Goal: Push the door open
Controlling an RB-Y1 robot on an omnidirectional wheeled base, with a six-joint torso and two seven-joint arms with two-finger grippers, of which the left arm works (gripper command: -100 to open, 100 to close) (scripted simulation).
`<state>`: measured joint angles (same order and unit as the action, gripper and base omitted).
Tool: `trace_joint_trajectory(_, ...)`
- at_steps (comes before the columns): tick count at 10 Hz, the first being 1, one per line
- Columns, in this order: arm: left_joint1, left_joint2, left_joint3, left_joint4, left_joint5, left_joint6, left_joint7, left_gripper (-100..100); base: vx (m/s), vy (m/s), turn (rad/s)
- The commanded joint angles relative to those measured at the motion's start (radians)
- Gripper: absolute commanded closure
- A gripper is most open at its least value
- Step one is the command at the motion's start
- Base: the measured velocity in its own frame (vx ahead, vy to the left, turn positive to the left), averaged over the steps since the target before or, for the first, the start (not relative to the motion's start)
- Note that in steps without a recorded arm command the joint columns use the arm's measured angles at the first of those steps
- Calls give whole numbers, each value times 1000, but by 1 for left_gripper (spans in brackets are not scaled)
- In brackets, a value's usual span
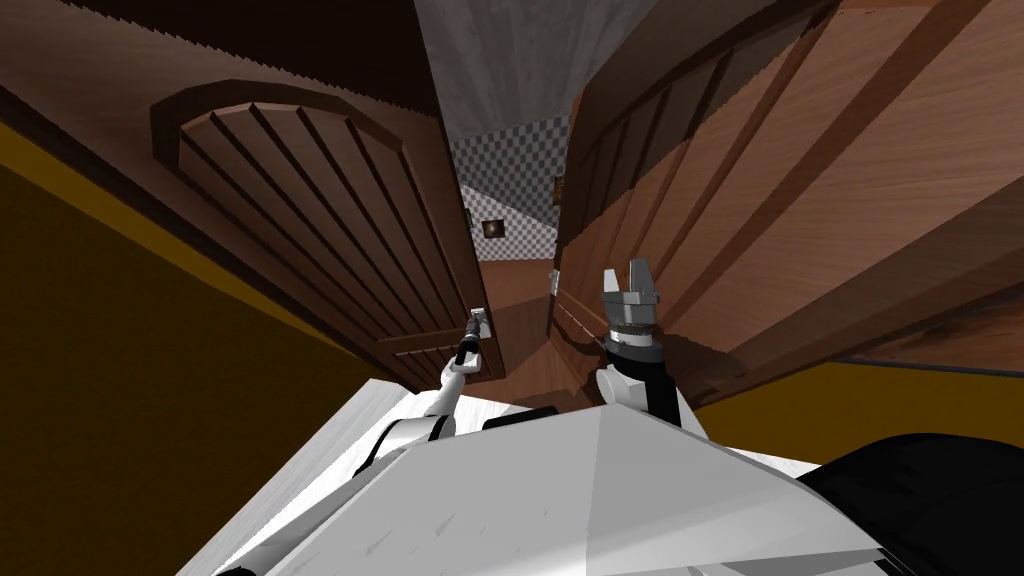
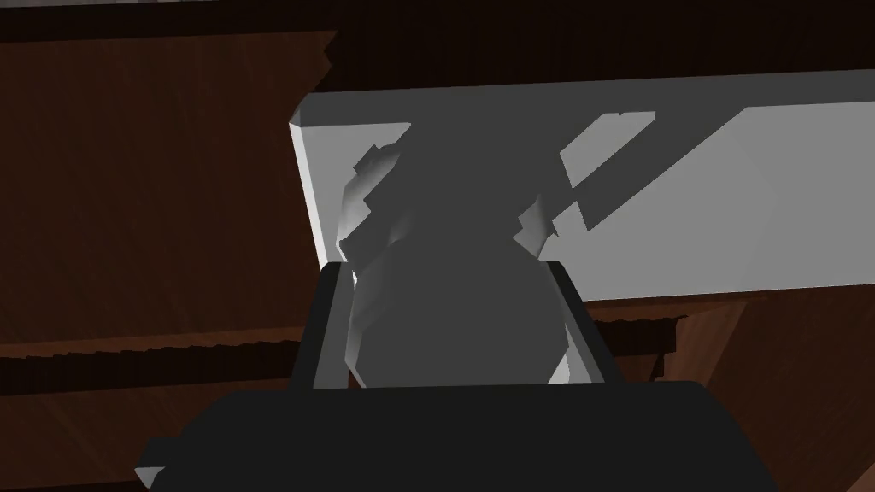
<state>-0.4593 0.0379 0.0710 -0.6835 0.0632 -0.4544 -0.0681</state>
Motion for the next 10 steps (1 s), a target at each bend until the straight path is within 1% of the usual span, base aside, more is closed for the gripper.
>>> trace_joint_trajectory(1, -46, 23, 23, 50, 10, -44, -6, 100, 120, -48, 56)
trace_joint_trajectory(2, -46, 23, 23, 74, 10, -44, -6, 100, 65, -8, 41)
trace_joint_trajectory(3, -50, 30, 46, 78, 21, -48, -29, 100, 145, -16, 119)
trace_joint_trajectory(4, -50, 30, 46, 78, 21, -48, -29, 100, 157, -15, 95)
trace_joint_trajectory(5, -61, 30, 41, 98, 22, -55, -19, -100, -54, -32, 30)
trace_joint_trajectory(8, -62, 22, 38, 97, 25, -49, -14, -100, -198, -38, 7)
trace_joint_trajectory(9, -63, 17, 37, 97, 26, -47, -12, -100, -249, -63, 17)
trace_joint_trajectory(10, -63, 7, 35, 97, 27, -43, -8, -100, -255, -52, 20)
